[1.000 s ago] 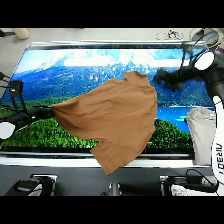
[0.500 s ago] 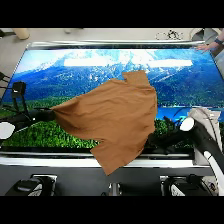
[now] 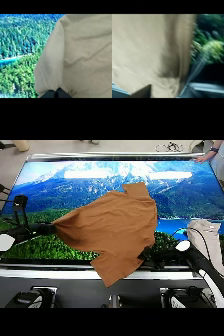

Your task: Fold the shirts.

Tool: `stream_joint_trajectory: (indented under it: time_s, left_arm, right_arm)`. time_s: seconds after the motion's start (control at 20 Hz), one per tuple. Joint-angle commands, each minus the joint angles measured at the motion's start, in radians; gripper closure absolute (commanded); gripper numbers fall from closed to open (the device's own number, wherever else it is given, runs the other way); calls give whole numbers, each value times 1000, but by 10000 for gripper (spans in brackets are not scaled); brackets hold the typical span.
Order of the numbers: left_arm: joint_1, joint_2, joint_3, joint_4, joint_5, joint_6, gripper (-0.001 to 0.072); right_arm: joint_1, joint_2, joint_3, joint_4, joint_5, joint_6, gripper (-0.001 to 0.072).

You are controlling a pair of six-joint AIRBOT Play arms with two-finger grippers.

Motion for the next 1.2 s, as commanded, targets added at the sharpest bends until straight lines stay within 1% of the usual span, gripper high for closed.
stream_joint_trajectory:
  time_s: [0.0,0.05,0.1,0.15,0.25,0.3,0.35,0.45,0.5,0.55,0.6,0.65,0.75,0.85,0.95,1.0,1.05,1.15]
  left_arm:
    - [1,1,1,-9,-3,0,681]
    - [1,1,7,-9,-3,1,681]
    - [2,1,26,-6,-6,2,682]
    - [3,3,66,13,-12,3,683]
    - [3,21,236,109,-24,4,683]
    - [3,30,348,163,-28,4,683]
    - [3,38,474,203,-33,-1,683]
    - [3,43,767,211,-48,-17,683]
    - [3,44,889,204,-48,-56,683]
    - [2,47,999,194,-48,-85,683]
    - [2,51,1075,173,-48,-88,683]
    - [2,58,1128,153,-48,-87,683]
    - [3,76,1151,146,-53,-86,683]
    - [3,68,1151,200,-124,-76,683]
    - [3,28,1151,275,-247,-76,683]
    - [3,1,1151,290,-296,-76,683]
    - [3,-34,1144,299,-326,-75,683]
    - [3,-110,1104,299,-333,-48,682]
  right_arm:
    - [1,-68,-5,107,-49,-76,482]
    - [0,-71,-2,137,-54,-111,693]
    - [0,-65,24,146,-30,-152,694]
    - [0,-42,88,123,14,-195,695]
    - [-1,65,329,-31,81,-248,695]
    - [0,140,508,-153,84,-249,695]
    - [0,209,687,-270,47,-223,695]
    - [0,338,1031,-484,-123,-159,695]
    - [0,383,1163,-552,-179,-140,695]
    - [0,422,1276,-591,-191,-101,695]
    - [0,450,1351,-603,-179,-72,695]
    - [0,472,1402,-603,-161,-52,695]
    - [0,495,1432,-615,-153,-37,695]
    - [0,483,1432,-684,-148,-37,695]
    - [0,441,1432,-732,-127,-37,694]
    - [0,408,1432,-744,-103,-37,694]
    - [0,364,1432,-746,-68,-38,694]
    - [0,250,1432,-746,47,-38,694]
